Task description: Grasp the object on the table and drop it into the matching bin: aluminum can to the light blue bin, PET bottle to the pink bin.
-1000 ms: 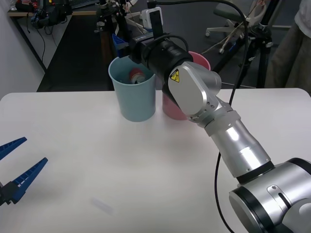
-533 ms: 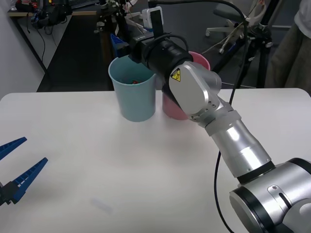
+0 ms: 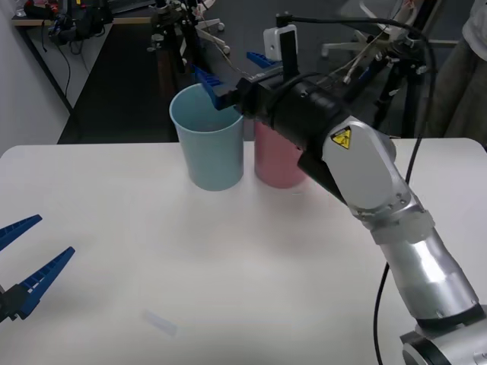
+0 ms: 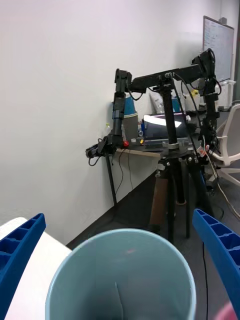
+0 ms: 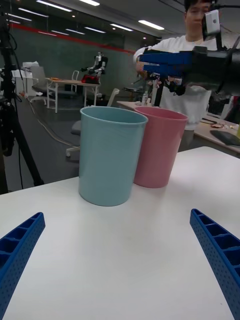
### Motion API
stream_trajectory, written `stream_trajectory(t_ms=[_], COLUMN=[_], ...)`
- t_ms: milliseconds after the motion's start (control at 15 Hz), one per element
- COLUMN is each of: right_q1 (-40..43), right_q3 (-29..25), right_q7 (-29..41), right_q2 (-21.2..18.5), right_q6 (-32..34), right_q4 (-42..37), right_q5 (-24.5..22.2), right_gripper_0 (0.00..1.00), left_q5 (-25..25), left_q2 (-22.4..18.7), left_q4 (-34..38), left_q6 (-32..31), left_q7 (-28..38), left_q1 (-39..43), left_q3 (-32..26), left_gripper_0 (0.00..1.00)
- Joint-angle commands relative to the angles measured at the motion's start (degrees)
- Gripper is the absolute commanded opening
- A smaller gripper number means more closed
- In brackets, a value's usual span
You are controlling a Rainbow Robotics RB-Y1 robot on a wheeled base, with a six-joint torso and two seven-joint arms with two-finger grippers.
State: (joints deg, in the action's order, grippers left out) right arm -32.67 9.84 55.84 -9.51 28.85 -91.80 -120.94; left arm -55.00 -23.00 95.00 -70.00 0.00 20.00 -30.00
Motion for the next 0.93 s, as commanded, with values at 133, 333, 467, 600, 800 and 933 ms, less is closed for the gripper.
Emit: stream_trajectory(t_ms=[133,333,467,600,800,933], right_q1=[9.9,16.1,19.8,22.3,26.8,30.3], right_q3=[-4.1,-9.0,-14.1,-19.2,-28.3,-33.5], right_q7=[-2.4,-4.6,-10.5,-15.1,-20.7,-23.8], right_q2=[-6.1,-10.4,-12.6,-13.7,-14.1,-14.2], right_q6=[7.4,12.5,16.8,21.9,30.4,35.0], right_q4=[-12.9,-18.8,-20.4,-20.4,-20.4,-20.4], right_q5=[7.6,14.4,21.7,26.5,31.1,34.6], right_gripper_0=[1.0,1.0,1.0,1.0,1.0,1.0], left_q5=[0.0,0.0,0.0,0.0,0.0,0.0], left_q2=[0.0,0.0,0.0,0.0,0.0,0.0], left_q4=[0.0,0.0,0.0,0.0,0.0,0.0], left_q6=[0.0,0.0,0.0,0.0,0.0,0.0], left_q7=[0.0,0.0,0.0,0.0,0.0,0.0], left_q1=[0.0,0.0,0.0,0.0,0.0,0.0], left_q3=[0.0,0.0,0.0,0.0,0.0,0.0], left_gripper_0=[1.0,1.0,1.0,1.0,1.0,1.0])
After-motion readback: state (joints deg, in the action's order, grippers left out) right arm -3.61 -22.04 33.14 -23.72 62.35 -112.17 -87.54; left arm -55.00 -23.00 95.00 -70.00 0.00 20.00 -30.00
